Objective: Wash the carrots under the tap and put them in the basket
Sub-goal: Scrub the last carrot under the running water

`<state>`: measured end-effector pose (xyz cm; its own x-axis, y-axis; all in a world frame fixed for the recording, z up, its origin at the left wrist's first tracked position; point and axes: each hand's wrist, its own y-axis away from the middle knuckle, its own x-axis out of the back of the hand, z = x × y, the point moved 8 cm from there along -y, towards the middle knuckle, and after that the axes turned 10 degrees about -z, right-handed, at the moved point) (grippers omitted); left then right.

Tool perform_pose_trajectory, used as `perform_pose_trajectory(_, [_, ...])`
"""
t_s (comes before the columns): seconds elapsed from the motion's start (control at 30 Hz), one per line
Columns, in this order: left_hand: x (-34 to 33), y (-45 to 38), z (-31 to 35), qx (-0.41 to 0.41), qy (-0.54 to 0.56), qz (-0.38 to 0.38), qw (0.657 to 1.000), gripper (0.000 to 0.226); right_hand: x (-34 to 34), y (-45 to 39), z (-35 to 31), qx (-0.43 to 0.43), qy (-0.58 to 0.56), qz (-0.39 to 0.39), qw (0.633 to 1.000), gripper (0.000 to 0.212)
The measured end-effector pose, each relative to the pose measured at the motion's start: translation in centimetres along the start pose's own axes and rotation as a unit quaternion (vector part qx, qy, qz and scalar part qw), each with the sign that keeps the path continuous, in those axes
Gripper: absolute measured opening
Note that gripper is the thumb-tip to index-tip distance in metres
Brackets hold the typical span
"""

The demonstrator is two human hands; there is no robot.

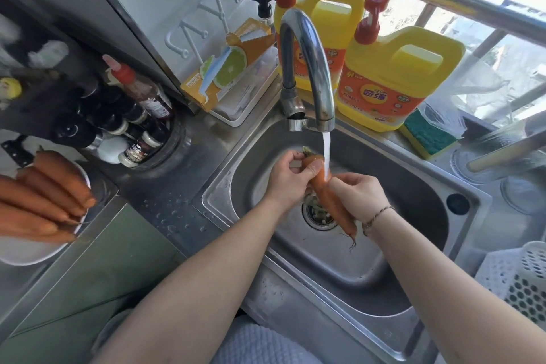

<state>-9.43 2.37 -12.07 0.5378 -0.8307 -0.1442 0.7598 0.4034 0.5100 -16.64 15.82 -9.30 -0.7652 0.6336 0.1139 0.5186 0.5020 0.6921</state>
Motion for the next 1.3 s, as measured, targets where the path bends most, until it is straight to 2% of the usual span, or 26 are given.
perform_pose_trajectory(0.2, [0.1, 0.0, 0.3, -0.001, -0.002, 0.008, 1.0, 0.02, 0.0, -0.2, -0.5, 0.009, 0.026, 0.006, 1.0, 0.016])
perform_pose_trajectory(0.37, [0.5, -0.3, 0.5, 0.007, -0.026, 0.033, 0.999, 0.018, -0.4, -0.4, -0.4, 0.014, 0.049, 0.012, 0.999, 0.008])
perform_pose_trajectory(0.47, [0.5, -0.4, 0.5, 0.001, -0.06, 0.052, 0.997, 0.019, -0.2, -0.4, -0.4, 0.015, 0.068, 0.035, 0.997, 0.028])
perform_pose_trajectory(0.53, [0.5, -0.5, 0.8, 0.002, -0.069, 0.05, 0.996, 0.019, -0.3, -0.3, -0.4, 0.02, 0.068, 0.022, 0.997, 0.019])
perform_pose_trajectory(0.77, [0.5, -0.2, 1.0, 0.011, -0.011, 0.023, 1.0, 0.019, -0.4, 0.2, -1.3, 0.047, 0.02, -0.02, 0.999, 0.002])
perform_pose_trajectory(0.87, [0.6, -0.2, 0.8, 0.017, 0.023, 0.005, 1.0, 0.018, -0.4, 0.0, -1.2, 0.04, 0.024, -0.036, 0.998, 0.014])
perform_pose_trajectory(1.0, [0.3, -0.1, -0.1, 0.031, 0.063, -0.017, 0.997, 0.014, 0.3, -0.3, -0.8, 0.024, 0.017, -0.009, 1.0, 0.011])
perform_pose_trajectory(1.17, [1.2, -0.7, 0.5, 0.014, 0.071, -0.004, 0.997, 0.01, -0.5, -0.2, -0.7, 0.032, 0.008, -0.074, 0.997, 0.028])
perform_pose_trajectory(1.3, [0.3, -0.6, 0.5, 0.01, 0.109, -0.026, 0.994, 0.006, 0.4, -0.6, -0.7, 0.042, -0.019, -0.042, 0.998, 0.019])
